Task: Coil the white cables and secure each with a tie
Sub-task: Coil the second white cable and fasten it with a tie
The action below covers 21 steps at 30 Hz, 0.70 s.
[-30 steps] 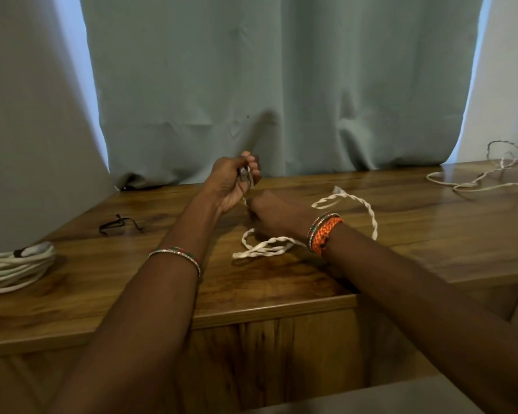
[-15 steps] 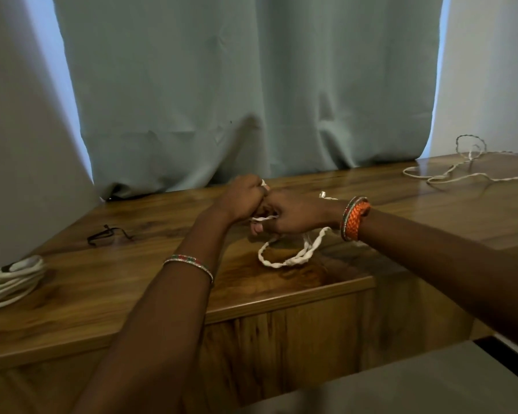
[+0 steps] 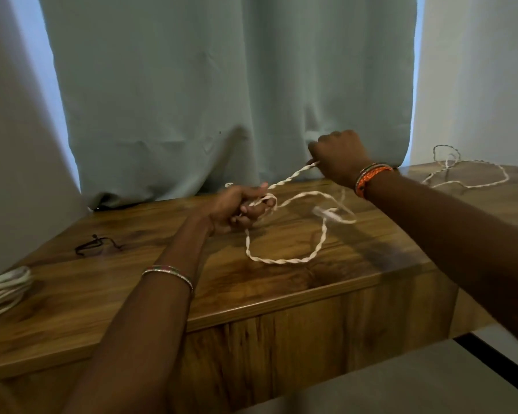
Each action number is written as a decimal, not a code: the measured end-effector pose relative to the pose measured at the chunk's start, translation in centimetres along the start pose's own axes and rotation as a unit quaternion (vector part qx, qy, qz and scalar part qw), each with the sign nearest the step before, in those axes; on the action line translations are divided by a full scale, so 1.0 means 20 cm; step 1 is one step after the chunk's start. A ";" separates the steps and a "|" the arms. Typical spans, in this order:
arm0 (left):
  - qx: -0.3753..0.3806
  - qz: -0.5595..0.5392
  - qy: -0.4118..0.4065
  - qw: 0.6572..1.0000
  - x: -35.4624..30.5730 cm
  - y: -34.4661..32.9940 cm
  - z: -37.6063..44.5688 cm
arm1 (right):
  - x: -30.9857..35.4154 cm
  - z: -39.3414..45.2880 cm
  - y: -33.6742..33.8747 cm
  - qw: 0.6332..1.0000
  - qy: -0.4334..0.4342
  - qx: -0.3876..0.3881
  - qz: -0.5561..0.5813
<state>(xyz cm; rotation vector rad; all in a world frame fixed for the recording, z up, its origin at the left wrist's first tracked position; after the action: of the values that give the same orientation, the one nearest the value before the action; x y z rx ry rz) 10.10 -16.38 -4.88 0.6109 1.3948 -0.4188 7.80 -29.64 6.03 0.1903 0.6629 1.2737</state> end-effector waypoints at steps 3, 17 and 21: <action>0.014 -0.029 -0.024 0.999 0.00 -0.02 0.01 | 0.02 0.00 -0.04 0.995 -0.100 0.008 0.025; -0.011 -0.199 -0.069 0.978 -0.11 0.10 -0.03 | 0.35 -0.03 -0.16 0.855 -0.263 -0.086 0.439; -0.024 -0.213 -0.084 0.973 -0.16 0.12 -0.03 | 0.33 -0.05 -0.18 0.848 -0.273 -0.103 0.443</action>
<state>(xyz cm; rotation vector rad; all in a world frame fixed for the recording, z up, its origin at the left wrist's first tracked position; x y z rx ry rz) 10.55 -14.41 -1.46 0.2238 1.3661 -0.7586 11.13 -24.87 1.09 0.7103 -0.1121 2.0433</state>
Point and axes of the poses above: each hand's wrist, its own z-axis towards the middle knuckle, its own y-axis out of the back of the hand, x = y × z, the point moved 10 cm from there along z, towards the middle knuckle, and after that the axes turned 11 degrees about -x, right-handed, at the moved point
